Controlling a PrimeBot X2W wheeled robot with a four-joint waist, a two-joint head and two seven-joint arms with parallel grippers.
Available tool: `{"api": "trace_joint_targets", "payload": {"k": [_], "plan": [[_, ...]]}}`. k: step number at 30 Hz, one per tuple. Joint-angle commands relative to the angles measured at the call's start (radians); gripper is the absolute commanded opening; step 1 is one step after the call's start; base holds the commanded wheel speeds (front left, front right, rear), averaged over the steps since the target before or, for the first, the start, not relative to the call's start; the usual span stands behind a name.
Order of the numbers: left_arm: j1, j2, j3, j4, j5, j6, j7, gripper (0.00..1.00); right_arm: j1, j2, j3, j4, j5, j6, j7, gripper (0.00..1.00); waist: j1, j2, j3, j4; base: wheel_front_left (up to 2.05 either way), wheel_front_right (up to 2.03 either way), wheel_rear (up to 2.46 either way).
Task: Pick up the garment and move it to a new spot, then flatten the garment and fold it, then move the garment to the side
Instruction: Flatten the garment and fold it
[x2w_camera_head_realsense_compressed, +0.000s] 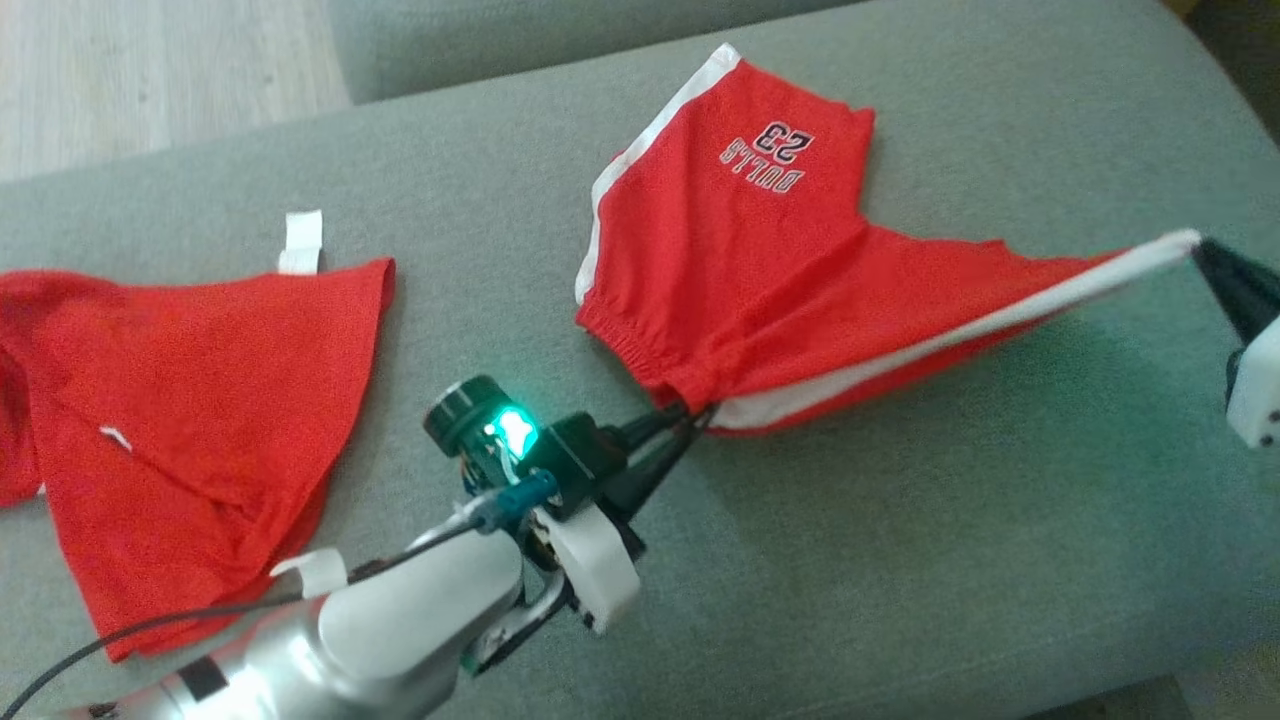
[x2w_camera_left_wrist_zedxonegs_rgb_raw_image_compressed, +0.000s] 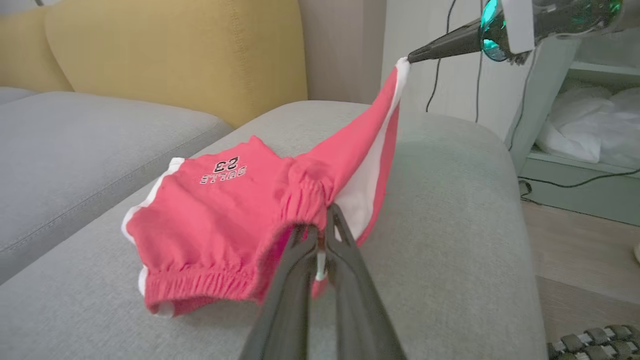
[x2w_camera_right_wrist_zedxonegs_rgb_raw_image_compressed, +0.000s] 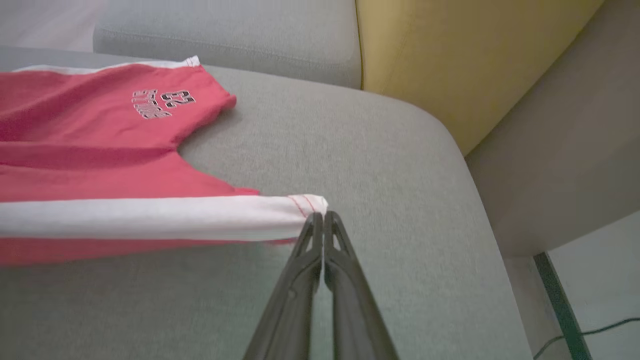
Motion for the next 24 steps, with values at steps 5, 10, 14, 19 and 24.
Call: {"api": "trace_joint_targets", "payload": {"k": [5,10,14,19,24], "plan": [[-0.095,0.024,0.075,-0.027,-0.013,0.018,0.000,0.00,-0.055,0.030,-0.105,-0.039,-0.098,-0.001,-0.022,0.00,-0.0001,-0.0001,0.060,0.039,0.00,0.00,0.00],[-0.135,0.012,0.107,-0.014,-0.026,0.026,-0.002,0.00,-0.127,0.097,-0.195,-0.037,-0.203,-0.001,-0.025,0.00,-0.0001,-0.0001,0.115,0.081,0.00,0.00,0.00],[-0.173,-0.001,0.126,0.003,-0.028,0.031,0.001,0.00,-0.197,0.148,-0.240,-0.011,-0.271,-0.001,-0.022,0.00,-0.0001,-0.0001,0.164,0.119,0.00,0.00,0.00],[-0.221,-0.016,0.146,0.038,-0.027,0.037,0.003,0.00,-0.298,0.204,-0.252,0.043,-0.335,-0.001,-0.031,0.00,-0.0001,-0.0001,0.226,0.161,0.00,0.00,0.00],[-0.264,-0.037,0.161,0.075,-0.028,0.038,0.005,0.00,-0.397,0.235,-0.240,0.124,-0.381,-0.001,-0.052,0.00,-0.0001,-0.0001,0.281,0.202,0.00,0.00,0.00]]}}
